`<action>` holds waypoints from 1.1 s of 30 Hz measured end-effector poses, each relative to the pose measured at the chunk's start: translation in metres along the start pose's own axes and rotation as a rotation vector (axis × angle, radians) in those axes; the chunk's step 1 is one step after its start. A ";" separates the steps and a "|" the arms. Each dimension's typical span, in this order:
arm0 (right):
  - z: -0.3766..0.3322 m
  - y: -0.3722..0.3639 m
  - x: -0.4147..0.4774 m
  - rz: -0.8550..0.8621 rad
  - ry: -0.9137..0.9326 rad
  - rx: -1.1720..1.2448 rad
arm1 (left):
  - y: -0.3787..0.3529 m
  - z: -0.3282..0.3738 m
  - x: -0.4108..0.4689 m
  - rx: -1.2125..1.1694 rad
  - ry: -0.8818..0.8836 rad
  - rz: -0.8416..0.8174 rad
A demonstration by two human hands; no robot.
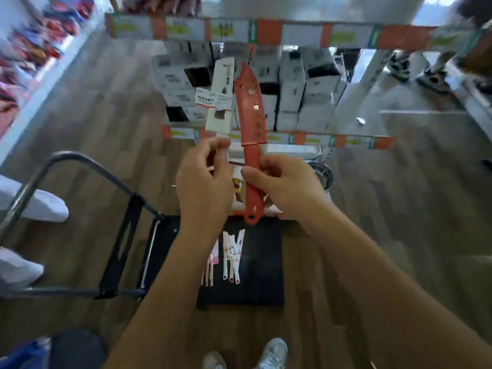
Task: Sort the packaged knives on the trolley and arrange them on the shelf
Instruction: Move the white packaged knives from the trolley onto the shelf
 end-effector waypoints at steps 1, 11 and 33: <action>-0.009 0.007 -0.003 -0.005 0.025 0.000 | 0.004 0.010 -0.002 -0.010 0.001 0.013; -0.032 0.029 -0.022 -0.045 0.061 0.044 | 0.012 0.037 -0.023 -0.087 0.094 0.037; -0.067 -0.033 0.155 0.154 0.037 0.058 | 0.030 0.014 0.181 -0.169 0.031 -0.082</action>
Point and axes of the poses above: each hand's wrist, its own x-axis towards the middle knuckle, its own y-axis out of the back of the hand, z = x × y, the point moved 1 cm from there along x, towards the middle knuckle, and after that the axes turned 6 degrees about y, right-handed, at the moved point
